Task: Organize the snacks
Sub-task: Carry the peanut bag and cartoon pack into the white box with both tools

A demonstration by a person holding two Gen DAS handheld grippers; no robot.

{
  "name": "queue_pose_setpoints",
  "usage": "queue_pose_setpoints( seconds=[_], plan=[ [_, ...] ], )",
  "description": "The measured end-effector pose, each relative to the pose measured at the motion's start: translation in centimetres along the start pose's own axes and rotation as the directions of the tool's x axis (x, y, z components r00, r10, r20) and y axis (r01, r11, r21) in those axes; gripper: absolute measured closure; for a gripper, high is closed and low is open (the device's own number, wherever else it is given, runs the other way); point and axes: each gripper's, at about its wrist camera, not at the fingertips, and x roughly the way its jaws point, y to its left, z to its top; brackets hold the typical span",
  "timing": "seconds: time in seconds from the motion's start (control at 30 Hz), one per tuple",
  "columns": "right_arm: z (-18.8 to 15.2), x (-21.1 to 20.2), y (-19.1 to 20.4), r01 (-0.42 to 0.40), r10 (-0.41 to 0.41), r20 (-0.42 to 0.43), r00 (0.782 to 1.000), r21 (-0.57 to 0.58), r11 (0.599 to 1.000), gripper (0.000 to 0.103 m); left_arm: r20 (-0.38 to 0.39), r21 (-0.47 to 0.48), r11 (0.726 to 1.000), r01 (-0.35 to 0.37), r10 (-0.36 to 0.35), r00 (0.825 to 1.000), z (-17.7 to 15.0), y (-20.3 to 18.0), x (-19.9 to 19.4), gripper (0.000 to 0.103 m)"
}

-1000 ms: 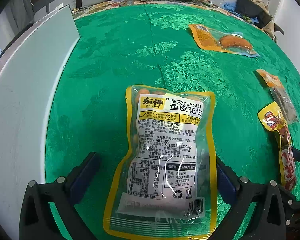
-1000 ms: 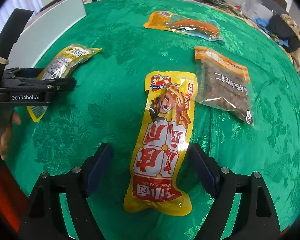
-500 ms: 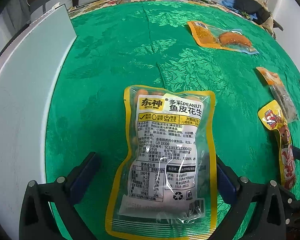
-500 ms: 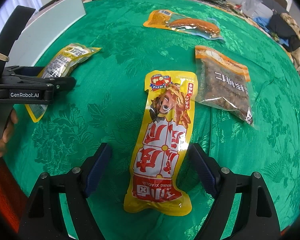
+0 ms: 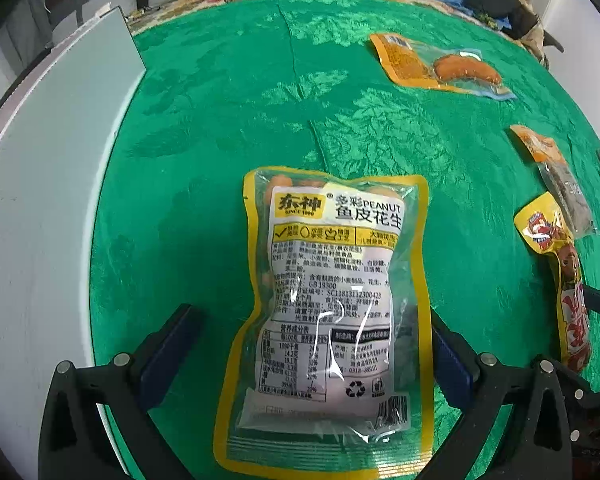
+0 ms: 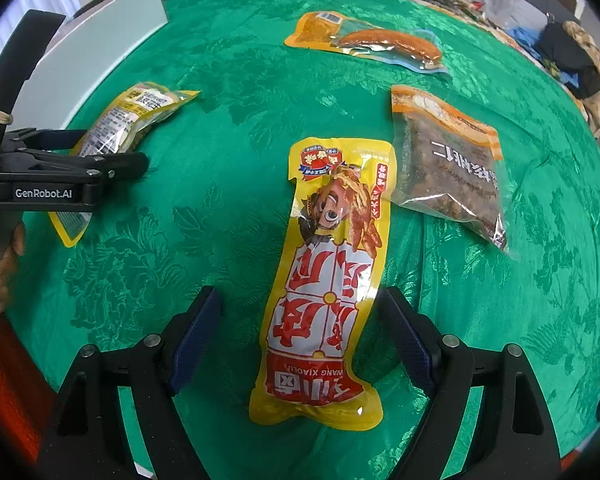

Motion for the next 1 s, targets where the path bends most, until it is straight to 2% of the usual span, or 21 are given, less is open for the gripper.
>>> queue_pose_setpoints(
  seconds=[0.07, 0.13, 0.17, 0.2, 0.23, 0.37, 0.43, 0.57, 0.7, 0.83, 0.9, 1.0],
  plan=[
    [0.2, 0.1, -0.1, -0.004, 0.004, -0.013, 1.000, -0.001, 1.000, 0.018, 0.007, 0.017, 1.000, 0.009, -0.009, 1.000, -0.1, -0.3, -0.3, 0.007],
    [0.3, 0.0, -0.2, -0.004, 0.004, -0.019, 1.000, -0.001, 1.000, 0.023, 0.036, 0.050, 0.999, 0.019, -0.021, 0.999, -0.3, -0.8, -1.0, 0.032],
    [0.2, -0.1, -0.5, -0.012, 0.012, -0.011, 1.000, 0.007, 1.000, 0.026, 0.046, 0.067, 0.998, 0.010, -0.013, 0.999, -0.4, -1.0, -1.5, 0.038],
    [0.1, -0.4, -0.7, -0.009, 0.009, 0.004, 1.000, 0.014, 1.000, 0.049, 0.057, 0.073, 0.997, 0.005, -0.009, 0.998, -0.5, -1.1, -1.8, 0.045],
    [0.0, -0.7, -1.0, -0.007, 0.007, 0.013, 1.000, 0.025, 1.000, 0.053, 0.052, 0.070, 0.997, 0.017, -0.021, 0.998, -0.6, -1.0, -1.9, 0.046],
    [-0.5, -1.3, -2.7, -0.161, 0.160, 0.014, 0.987, 0.120, 0.980, 0.055, 0.084, 0.051, 0.998, 0.045, -0.049, 0.995, -1.8, -0.9, -2.7, 0.047],
    [-1.0, -1.8, -3.5, -0.246, 0.243, 0.037, 0.969, 0.176, 0.953, 0.055, 0.107, 0.023, 0.997, 0.072, -0.074, 0.991, -2.5, -0.6, -3.5, 0.047],
    [-1.9, -3.2, -4.8, -0.363, 0.349, 0.099, 0.932, 0.252, 0.897, 0.055, 0.171, -0.051, 0.989, 0.138, -0.127, 0.977, -3.7, 0.1, -6.2, 0.047],
    [-1.8, -4.6, -5.7, -0.388, 0.362, 0.143, 0.921, 0.279, 0.878, 0.055, 0.243, -0.092, 0.980, 0.176, -0.149, 0.958, -4.4, 0.9, -9.7, 0.047],
    [-0.7, -6.9, -5.9, -0.399, 0.356, 0.194, 0.914, 0.267, 0.877, 0.055, 0.335, -0.149, 0.964, 0.222, -0.162, 0.928, -5.4, 3.2, -14.0, 0.047],
    [0.4, -8.4, -5.3, -0.399, 0.352, 0.218, 0.910, 0.235, 0.886, 0.055, 0.378, -0.188, 0.954, 0.233, -0.148, 0.914, -6.1, 5.2, -16.3, 0.047],
    [2.6, -10.9, -3.1, -0.405, 0.359, 0.254, 0.898, 0.159, 0.900, 0.054, 0.421, -0.251, 0.942, 0.221, -0.100, 0.902, -7.2, 9.0, -19.1, 0.046]
  ],
)
